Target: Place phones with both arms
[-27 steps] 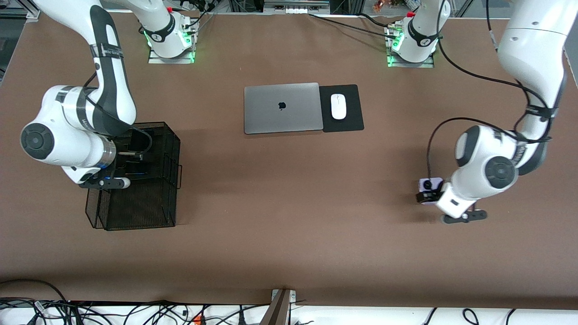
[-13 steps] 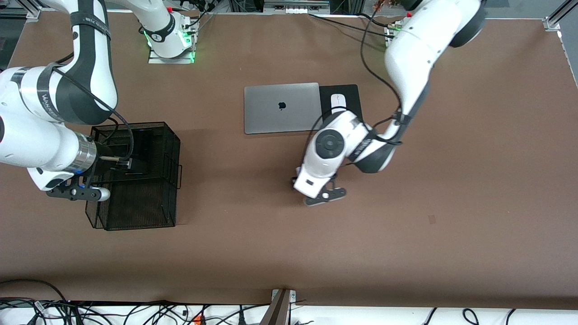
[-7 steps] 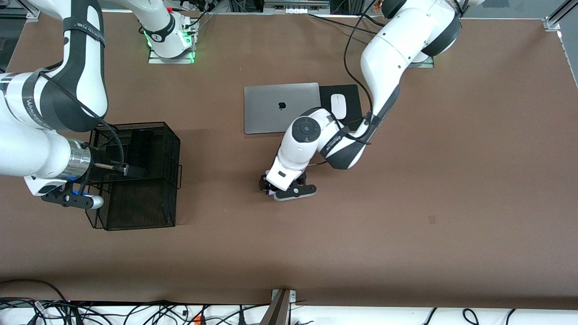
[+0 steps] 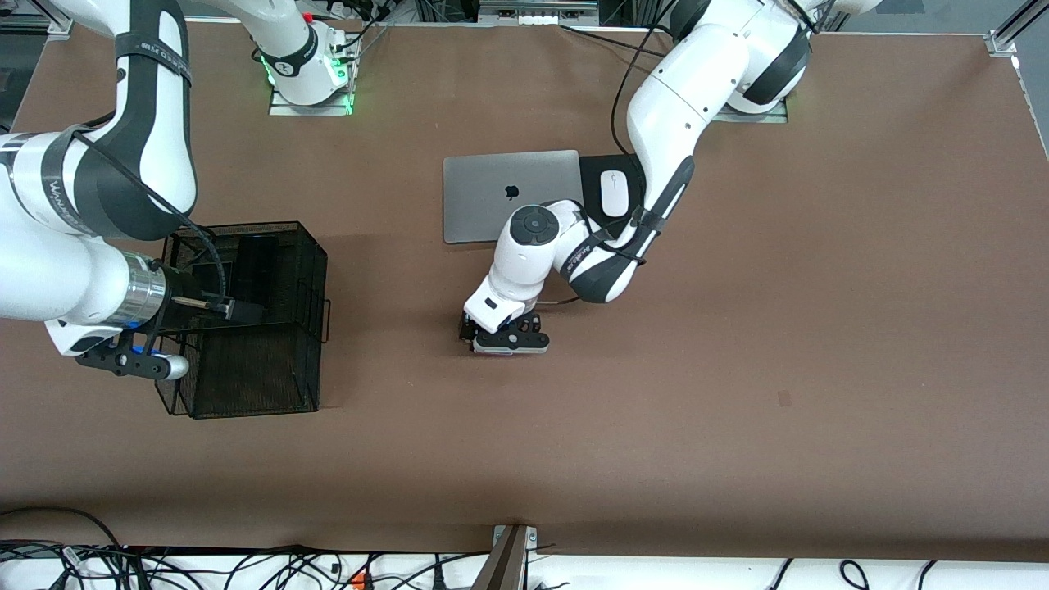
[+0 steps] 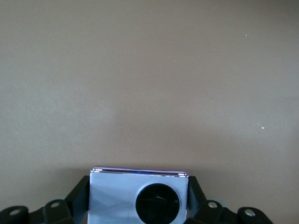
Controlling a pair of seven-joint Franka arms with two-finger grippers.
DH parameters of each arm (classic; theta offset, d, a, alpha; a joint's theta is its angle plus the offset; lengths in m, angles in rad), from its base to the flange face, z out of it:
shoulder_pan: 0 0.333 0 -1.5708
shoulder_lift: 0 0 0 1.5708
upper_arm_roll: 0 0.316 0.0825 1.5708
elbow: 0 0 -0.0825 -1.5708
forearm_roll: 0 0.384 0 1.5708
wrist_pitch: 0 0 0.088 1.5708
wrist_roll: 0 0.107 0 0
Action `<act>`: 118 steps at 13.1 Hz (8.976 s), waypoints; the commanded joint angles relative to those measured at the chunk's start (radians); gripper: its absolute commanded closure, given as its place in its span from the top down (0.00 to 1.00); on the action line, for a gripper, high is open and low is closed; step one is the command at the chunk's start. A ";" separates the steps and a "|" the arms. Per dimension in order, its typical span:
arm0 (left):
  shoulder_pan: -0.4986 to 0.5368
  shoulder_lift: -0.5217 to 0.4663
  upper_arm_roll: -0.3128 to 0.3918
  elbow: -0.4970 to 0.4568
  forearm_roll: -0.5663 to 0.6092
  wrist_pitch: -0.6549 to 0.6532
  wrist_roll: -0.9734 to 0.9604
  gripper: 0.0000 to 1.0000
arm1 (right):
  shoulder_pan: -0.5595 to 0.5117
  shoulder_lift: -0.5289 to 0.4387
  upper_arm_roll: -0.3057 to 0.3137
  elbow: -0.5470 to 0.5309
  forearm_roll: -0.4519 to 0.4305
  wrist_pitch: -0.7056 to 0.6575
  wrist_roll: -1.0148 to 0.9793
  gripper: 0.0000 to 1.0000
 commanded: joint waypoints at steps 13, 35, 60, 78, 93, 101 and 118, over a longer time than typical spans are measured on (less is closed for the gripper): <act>0.048 -0.067 0.008 0.111 -0.114 -0.340 0.111 1.00 | -0.001 0.018 0.007 0.036 0.023 -0.013 0.020 1.00; 0.644 -0.658 0.021 -0.122 -0.088 -1.029 0.914 1.00 | 0.335 0.438 0.212 0.042 -0.040 0.745 0.121 1.00; 0.717 -1.117 0.002 -0.567 -0.246 -0.934 1.014 1.00 | 0.344 0.495 0.257 0.038 -0.045 0.854 0.199 1.00; 0.588 -1.111 0.126 -0.558 -0.235 -0.943 0.975 1.00 | 0.101 0.150 0.005 0.039 -0.045 0.282 -0.082 0.03; 0.588 -1.121 0.134 -0.516 -0.249 -0.905 1.012 1.00 | -0.101 0.248 0.019 -0.128 0.080 0.369 -0.286 0.19; 0.595 -1.120 0.140 -0.510 -0.235 -0.900 1.026 1.00 | -0.101 0.243 0.013 -0.102 0.075 0.369 -0.290 1.00; 0.592 -1.112 0.126 -0.484 -0.234 -0.900 1.020 1.00 | -0.269 0.013 0.121 0.237 -0.096 -0.249 -0.158 1.00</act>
